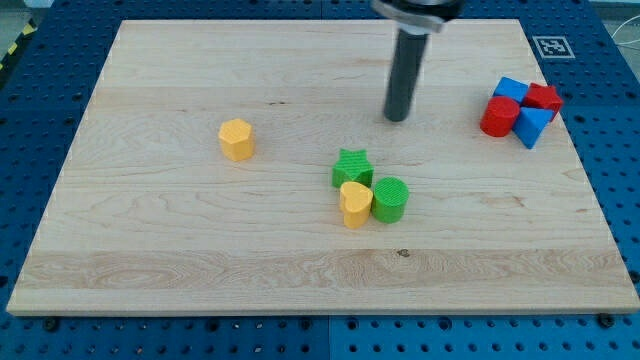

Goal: Slide the yellow hexagon to the center of the board

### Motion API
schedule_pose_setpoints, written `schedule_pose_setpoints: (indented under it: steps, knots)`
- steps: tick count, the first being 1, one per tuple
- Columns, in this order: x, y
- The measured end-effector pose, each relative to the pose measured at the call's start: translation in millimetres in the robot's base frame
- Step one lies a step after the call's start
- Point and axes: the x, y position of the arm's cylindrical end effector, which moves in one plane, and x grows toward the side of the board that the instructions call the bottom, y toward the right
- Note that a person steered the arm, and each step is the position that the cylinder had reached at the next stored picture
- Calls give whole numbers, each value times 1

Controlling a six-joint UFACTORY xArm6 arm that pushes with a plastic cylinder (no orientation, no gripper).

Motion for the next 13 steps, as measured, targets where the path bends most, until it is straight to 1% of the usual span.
schedule_pose_setpoints:
  steps: [2, 3, 4, 5, 6, 8, 9, 10, 11, 12, 13]
  knots:
    - [0, -25]
    - [0, -70]
    - [0, -90]
    - [0, -91]
    - [0, -107]
    - [-4, -206]
    - [-2, -235]
    - [24, -237]
    - [55, -222]
    - [58, -195]
    - [31, -170]
